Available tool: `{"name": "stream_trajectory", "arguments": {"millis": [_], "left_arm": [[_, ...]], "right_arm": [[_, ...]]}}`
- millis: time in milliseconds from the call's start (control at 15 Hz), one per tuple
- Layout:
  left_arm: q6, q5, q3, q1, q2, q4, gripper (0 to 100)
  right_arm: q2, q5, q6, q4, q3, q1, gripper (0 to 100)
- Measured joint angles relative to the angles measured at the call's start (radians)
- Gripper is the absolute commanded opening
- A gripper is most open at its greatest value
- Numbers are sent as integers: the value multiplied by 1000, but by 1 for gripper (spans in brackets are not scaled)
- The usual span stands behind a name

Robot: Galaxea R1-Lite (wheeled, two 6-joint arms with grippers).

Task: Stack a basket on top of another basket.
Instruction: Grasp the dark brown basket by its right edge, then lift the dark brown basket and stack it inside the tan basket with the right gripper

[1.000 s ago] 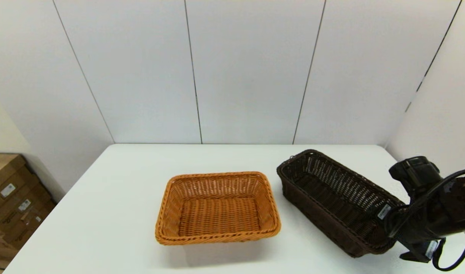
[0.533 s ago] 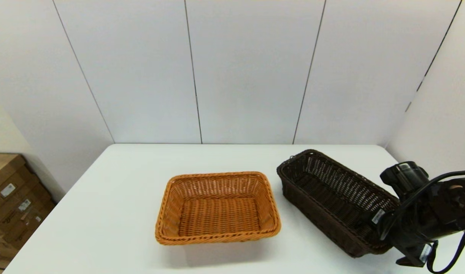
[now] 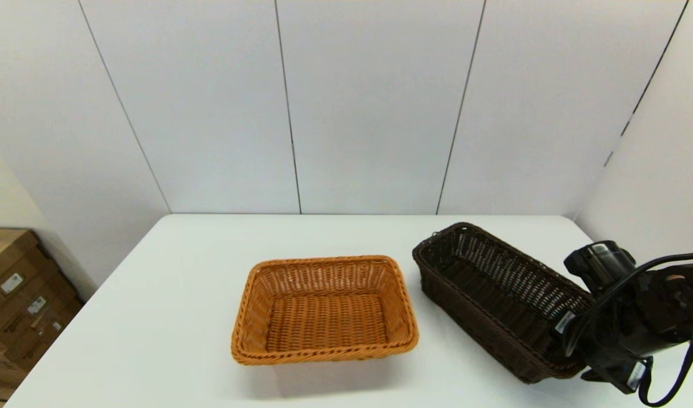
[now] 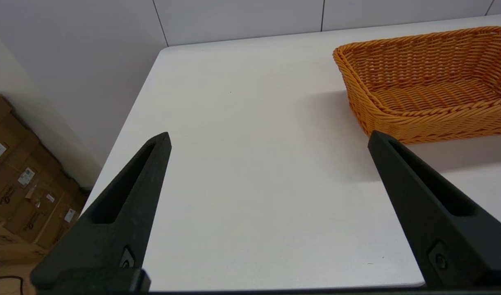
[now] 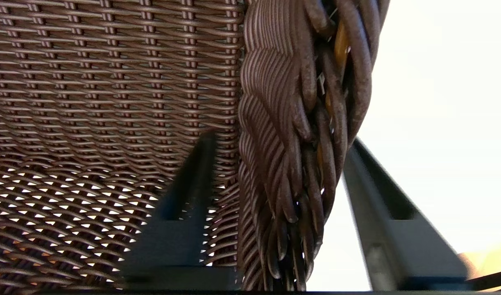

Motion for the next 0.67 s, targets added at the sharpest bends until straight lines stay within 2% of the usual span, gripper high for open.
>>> {"name": "stream_trajectory", "arguments": {"millis": [667], "left_arm": [[1, 0, 0, 0, 0, 0, 100]], "right_arm": [[-6, 9, 38, 1, 3, -1, 0]]}}
